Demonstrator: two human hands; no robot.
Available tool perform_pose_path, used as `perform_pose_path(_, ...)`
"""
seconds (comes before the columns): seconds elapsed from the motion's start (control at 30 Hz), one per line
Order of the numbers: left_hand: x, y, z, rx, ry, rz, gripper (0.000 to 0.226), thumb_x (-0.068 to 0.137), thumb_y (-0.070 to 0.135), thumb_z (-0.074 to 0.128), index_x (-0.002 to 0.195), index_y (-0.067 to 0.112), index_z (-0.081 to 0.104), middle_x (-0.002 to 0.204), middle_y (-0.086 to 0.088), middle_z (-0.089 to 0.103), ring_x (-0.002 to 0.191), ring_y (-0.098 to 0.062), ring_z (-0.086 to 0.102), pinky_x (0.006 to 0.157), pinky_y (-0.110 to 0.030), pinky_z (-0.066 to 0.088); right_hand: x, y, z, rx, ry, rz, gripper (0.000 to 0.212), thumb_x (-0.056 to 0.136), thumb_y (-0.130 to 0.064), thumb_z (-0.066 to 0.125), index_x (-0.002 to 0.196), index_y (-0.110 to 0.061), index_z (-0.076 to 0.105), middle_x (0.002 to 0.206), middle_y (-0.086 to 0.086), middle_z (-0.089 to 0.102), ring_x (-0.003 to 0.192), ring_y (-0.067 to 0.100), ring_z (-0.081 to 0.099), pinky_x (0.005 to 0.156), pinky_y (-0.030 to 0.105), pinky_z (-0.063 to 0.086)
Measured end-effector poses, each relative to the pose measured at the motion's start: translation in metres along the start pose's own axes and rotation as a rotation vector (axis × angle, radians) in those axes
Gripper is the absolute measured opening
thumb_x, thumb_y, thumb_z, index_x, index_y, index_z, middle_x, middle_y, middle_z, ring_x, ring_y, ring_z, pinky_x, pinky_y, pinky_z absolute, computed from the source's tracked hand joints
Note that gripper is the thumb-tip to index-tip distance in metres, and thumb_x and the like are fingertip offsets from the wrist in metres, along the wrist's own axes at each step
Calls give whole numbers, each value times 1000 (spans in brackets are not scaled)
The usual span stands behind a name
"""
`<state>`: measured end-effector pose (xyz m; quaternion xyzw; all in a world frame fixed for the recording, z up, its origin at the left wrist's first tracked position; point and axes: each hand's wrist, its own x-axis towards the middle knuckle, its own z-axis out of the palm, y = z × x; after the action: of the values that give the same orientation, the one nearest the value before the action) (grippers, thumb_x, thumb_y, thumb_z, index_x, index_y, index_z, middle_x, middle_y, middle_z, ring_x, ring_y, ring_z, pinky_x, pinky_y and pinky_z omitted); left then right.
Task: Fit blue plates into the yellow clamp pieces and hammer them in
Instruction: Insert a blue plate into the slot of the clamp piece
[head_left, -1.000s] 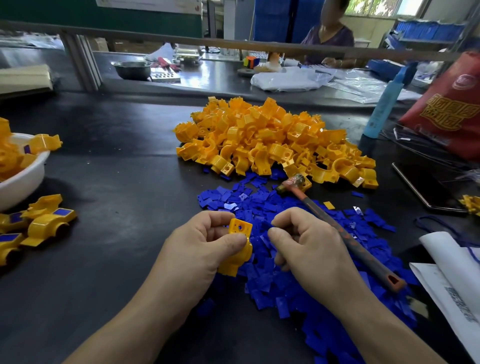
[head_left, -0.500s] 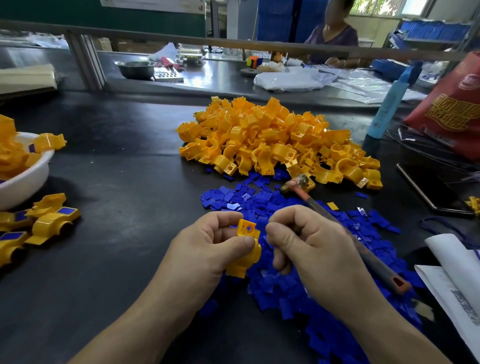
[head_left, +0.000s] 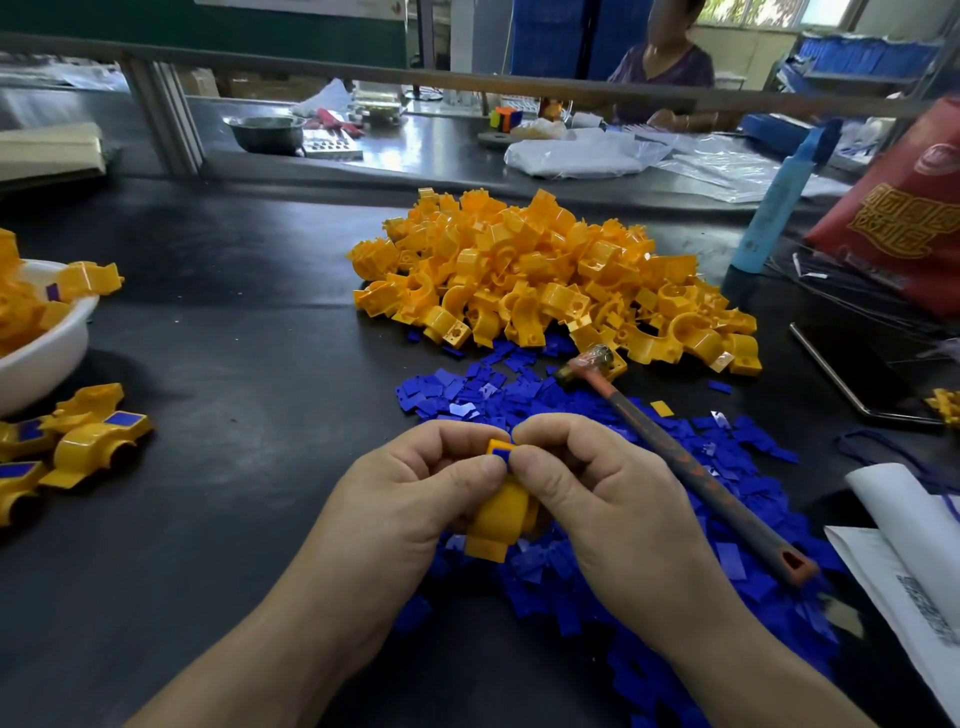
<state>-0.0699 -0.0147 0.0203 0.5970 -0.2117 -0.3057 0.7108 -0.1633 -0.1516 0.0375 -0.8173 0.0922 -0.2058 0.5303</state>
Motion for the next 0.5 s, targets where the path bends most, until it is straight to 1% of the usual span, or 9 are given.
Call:
perform_pose_path(0.07,0,-2,-1,0,4,-7,23,76,32,76,98,25,76,94,-13,77,82,-28,75,63,-30,57,0,-2,0,39,0,-2,16,81,-44,54,96,-44,62,92,-15,66,76,5,66,57,16,53)
perform_pose_path(0.13,0,-3,-2,7,15,-14,26,74,33,73,98,25,76,96,-13,77,86,-30,74,66,-33,57,-1,-2,1,69,-8,3,17,82,-43,54,96,-43,64,91,-14,67,76,6,66,57,17,53)
perform_pose_path(0.23,0,-2,-2,-2,8,-24,25,74,33,73,98,24,76,95,-13,77,85,-30,74,65,-32,57,0,0,0,136,-33,24,17,81,-40,58,95,-40,66,91,-9,68,78,11,67,59,21,55)
perform_pose_path(0.3,0,-3,-2,-4,-5,-24,25,75,32,73,99,23,76,95,-14,77,85,-31,74,64,-32,57,0,0,0,167,-44,27,17,79,-38,59,94,-39,68,91,-8,69,80,12,68,60,21,55)
perform_pose_path(0.43,-1,-4,-2,35,26,-7,23,75,34,72,95,25,76,92,-10,77,83,-24,73,67,-31,56,-1,-2,1,174,-30,10,14,81,-35,59,92,-36,68,88,-7,68,76,10,67,58,18,54)
perform_pose_path(0.5,-1,-3,-2,54,46,5,21,75,34,72,93,25,76,90,-10,77,82,-24,73,71,-37,56,-3,-3,3,154,-5,-17,13,82,-35,59,91,-35,68,85,-7,68,72,10,67,55,18,53)
